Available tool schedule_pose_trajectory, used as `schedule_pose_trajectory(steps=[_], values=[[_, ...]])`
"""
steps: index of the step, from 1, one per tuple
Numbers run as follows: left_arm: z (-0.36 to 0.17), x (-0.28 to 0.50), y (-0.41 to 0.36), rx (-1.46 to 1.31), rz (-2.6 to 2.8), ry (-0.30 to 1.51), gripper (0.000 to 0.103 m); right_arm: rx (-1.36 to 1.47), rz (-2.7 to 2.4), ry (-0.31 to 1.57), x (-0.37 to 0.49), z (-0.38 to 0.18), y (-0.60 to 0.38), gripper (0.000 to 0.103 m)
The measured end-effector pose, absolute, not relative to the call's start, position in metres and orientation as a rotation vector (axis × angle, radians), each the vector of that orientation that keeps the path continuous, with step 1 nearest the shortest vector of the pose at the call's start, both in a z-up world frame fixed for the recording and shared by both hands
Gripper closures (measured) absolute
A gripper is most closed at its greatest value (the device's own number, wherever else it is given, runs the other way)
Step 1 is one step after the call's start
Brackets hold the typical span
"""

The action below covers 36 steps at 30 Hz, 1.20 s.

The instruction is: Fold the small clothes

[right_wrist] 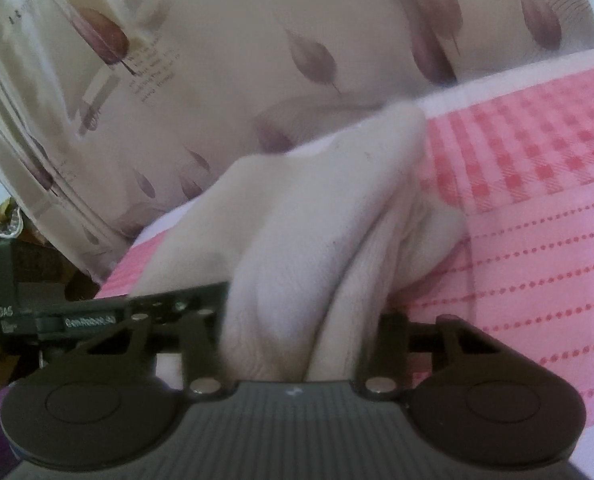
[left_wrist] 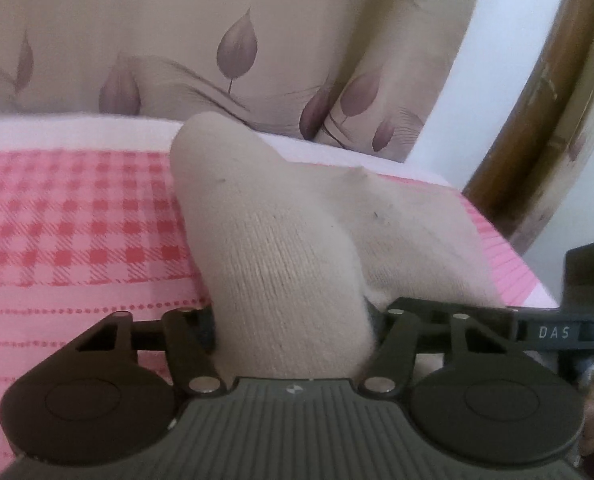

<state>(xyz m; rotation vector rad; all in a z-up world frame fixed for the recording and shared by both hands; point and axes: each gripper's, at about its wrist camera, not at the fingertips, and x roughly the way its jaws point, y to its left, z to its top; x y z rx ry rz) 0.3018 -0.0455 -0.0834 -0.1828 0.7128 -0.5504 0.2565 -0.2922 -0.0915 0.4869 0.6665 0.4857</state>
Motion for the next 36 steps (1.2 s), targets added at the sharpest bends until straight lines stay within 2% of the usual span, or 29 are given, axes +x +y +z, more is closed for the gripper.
schedule_pose_trajectory(steps=[13,36], values=[[-0.054,0.258,-0.033,-0.118,-0.464,0.688,0.046,0.594,0.497,0.641,0.221,-0.083,-0.270,0.056],[-0.014,0.155,0.037,-0.106,-0.351,0.629,0.046,0.527,0.605,0.619,0.148,-0.041,-0.193,0.055]])
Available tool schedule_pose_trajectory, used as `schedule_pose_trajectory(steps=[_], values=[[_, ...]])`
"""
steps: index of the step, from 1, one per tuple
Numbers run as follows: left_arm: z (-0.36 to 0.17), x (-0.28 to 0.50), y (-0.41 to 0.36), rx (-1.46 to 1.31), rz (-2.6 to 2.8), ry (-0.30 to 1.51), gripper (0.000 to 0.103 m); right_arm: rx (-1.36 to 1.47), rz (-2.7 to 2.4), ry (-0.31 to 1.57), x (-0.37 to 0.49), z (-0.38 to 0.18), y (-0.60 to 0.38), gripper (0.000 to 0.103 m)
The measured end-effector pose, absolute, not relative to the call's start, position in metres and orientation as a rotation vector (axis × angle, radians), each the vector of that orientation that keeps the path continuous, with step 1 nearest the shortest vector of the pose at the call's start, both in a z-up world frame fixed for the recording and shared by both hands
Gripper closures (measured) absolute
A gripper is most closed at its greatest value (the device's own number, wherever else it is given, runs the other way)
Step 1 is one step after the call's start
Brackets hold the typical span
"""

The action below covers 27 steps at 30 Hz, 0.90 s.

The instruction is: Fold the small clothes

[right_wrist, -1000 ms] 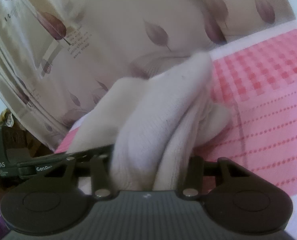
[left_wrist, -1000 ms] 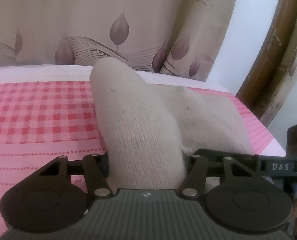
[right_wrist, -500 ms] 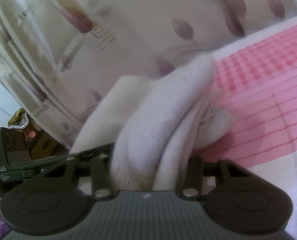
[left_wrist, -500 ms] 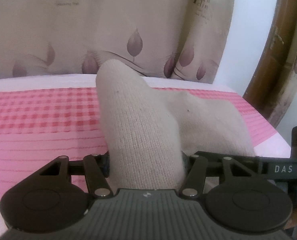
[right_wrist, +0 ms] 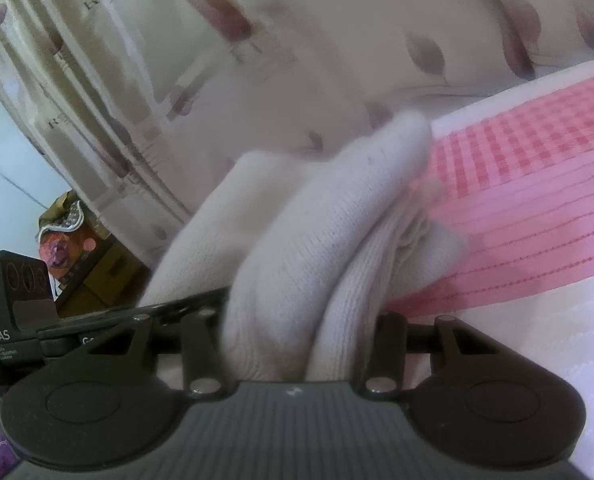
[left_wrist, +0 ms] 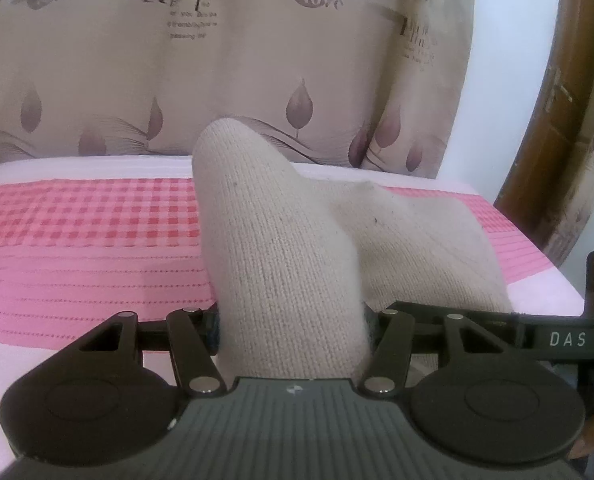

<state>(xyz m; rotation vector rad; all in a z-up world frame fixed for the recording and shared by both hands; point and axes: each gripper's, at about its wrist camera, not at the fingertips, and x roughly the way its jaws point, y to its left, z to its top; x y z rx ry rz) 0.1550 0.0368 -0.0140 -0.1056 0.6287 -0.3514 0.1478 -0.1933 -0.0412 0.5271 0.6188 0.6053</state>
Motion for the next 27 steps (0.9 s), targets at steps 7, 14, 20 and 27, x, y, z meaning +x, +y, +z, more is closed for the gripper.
schedule_pose_trajectory(steps=[7,14,20,27], values=[[-0.016,0.137,0.047,-0.121,-0.339,0.630,0.046,0.517,0.615,0.624,0.133,-0.039,-0.184,0.055],[-0.021,0.124,0.055,-0.142,-0.332,0.641,0.046,0.513,0.618,0.637,0.122,-0.042,-0.178,0.055],[-0.026,0.116,0.061,-0.152,-0.327,0.653,0.046,0.513,0.622,0.646,0.114,-0.046,-0.175,0.055],[-0.032,0.104,0.066,-0.159,-0.311,0.660,0.046,0.508,0.625,0.656,0.107,-0.050,-0.171,0.055]])
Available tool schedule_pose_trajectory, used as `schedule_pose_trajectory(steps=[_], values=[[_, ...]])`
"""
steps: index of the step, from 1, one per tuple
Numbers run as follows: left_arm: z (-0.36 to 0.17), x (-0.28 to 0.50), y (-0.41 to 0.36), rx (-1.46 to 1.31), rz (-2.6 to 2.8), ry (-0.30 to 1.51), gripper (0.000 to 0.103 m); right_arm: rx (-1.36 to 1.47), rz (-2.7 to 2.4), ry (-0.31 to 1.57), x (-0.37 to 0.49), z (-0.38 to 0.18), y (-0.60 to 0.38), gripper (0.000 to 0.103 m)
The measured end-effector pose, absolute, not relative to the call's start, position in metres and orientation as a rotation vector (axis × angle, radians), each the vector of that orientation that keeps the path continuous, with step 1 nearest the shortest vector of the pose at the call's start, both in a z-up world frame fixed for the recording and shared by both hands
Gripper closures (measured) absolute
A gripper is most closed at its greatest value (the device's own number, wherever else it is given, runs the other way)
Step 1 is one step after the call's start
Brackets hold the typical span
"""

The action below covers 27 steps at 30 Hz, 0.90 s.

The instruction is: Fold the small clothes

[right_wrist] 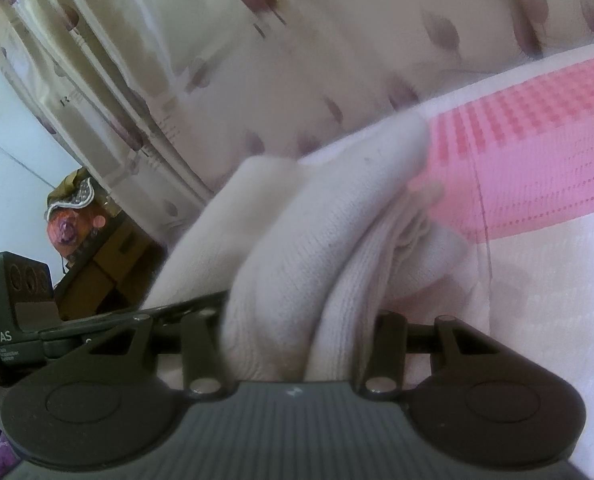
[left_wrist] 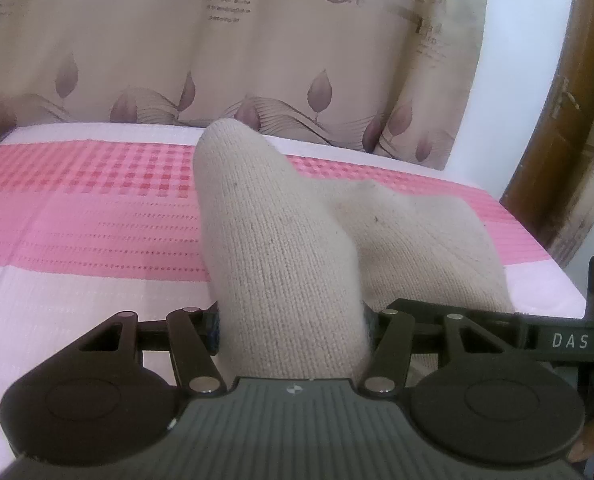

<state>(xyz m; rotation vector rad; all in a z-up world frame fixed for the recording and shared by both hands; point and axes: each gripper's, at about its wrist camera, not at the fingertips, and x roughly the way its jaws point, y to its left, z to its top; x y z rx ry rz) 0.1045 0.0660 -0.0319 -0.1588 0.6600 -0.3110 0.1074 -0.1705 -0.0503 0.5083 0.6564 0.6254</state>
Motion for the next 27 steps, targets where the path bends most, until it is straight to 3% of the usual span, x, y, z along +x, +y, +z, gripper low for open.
schedule_pose_trajectory(steps=[27], values=[[-0.050,0.102,0.084,-0.204,-0.286,0.694,0.046,0.454,0.627,0.689,0.110,-0.062,-0.155,0.055]])
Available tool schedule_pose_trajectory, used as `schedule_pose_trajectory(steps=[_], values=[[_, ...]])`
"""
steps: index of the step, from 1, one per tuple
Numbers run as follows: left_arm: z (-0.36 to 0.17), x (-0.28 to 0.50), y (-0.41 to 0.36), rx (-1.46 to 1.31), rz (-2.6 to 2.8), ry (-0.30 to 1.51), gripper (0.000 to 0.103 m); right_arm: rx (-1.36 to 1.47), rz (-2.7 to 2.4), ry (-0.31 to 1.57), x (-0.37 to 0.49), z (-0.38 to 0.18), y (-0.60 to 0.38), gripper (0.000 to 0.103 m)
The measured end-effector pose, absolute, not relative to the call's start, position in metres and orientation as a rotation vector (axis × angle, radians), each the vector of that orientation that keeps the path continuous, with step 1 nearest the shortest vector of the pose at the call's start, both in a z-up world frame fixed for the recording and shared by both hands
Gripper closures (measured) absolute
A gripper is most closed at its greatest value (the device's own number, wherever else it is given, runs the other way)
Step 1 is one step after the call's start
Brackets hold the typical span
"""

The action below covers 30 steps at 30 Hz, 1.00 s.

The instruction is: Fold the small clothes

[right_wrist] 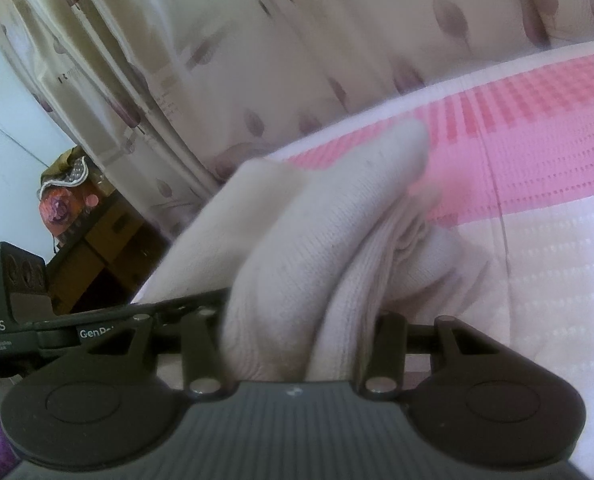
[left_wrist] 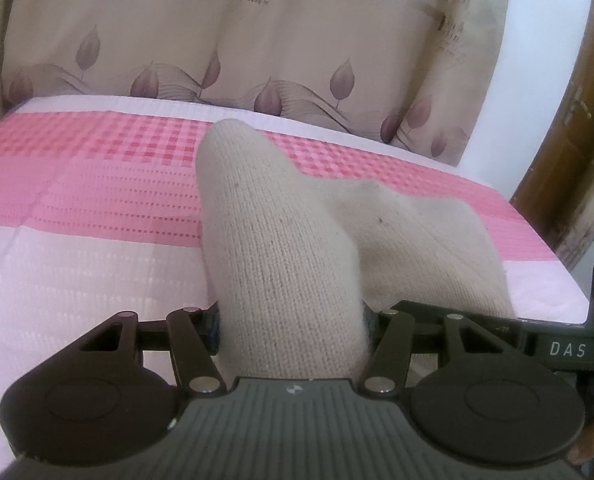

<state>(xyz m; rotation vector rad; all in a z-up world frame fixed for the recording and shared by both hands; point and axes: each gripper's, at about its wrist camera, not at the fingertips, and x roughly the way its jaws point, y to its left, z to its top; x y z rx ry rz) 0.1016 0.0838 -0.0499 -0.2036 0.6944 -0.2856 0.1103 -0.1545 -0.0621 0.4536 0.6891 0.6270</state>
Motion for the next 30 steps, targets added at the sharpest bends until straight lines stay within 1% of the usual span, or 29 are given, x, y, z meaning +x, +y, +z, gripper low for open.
schedule_pose_trajectory(steps=[6,9,11,12,14,16,21,23,25,28,30], values=[[-0.058,0.106,0.086,-0.209,-0.274,0.707,0.042,0.466,0.622,0.705,0.114,-0.071,-0.160,0.055],[-0.062,0.105,0.086,-0.204,-0.268,0.706,0.038,0.471,0.617,0.711,0.115,-0.077,-0.164,0.054],[-0.063,0.103,0.086,-0.193,-0.252,0.695,0.028,0.486,0.619,0.717,0.115,-0.081,-0.168,0.052],[-0.063,0.102,0.085,-0.182,-0.240,0.685,0.025,0.489,0.617,0.719,0.114,-0.082,-0.170,0.051],[-0.063,0.098,0.085,-0.151,-0.211,0.659,0.009,0.488,0.612,0.718,0.112,-0.083,-0.173,0.048],[-0.063,0.093,0.087,-0.117,-0.182,0.626,0.002,0.458,0.605,0.710,0.107,-0.081,-0.173,0.047],[-0.063,0.083,0.088,-0.085,-0.178,0.591,0.000,0.355,0.545,0.660,0.088,-0.074,-0.172,0.040],[-0.063,0.080,0.088,-0.084,-0.172,0.578,0.000,0.289,0.491,0.623,0.075,-0.071,-0.170,0.034],[-0.061,0.074,0.087,-0.077,-0.157,0.554,0.000,0.214,0.435,0.579,0.060,-0.069,-0.166,0.033],[-0.056,0.062,0.079,-0.018,-0.106,0.499,0.000,0.099,0.353,0.508,0.036,-0.068,-0.158,0.028],[-0.051,0.054,0.072,0.025,-0.072,0.470,0.000,0.053,0.307,0.476,0.024,-0.066,-0.153,0.027]])
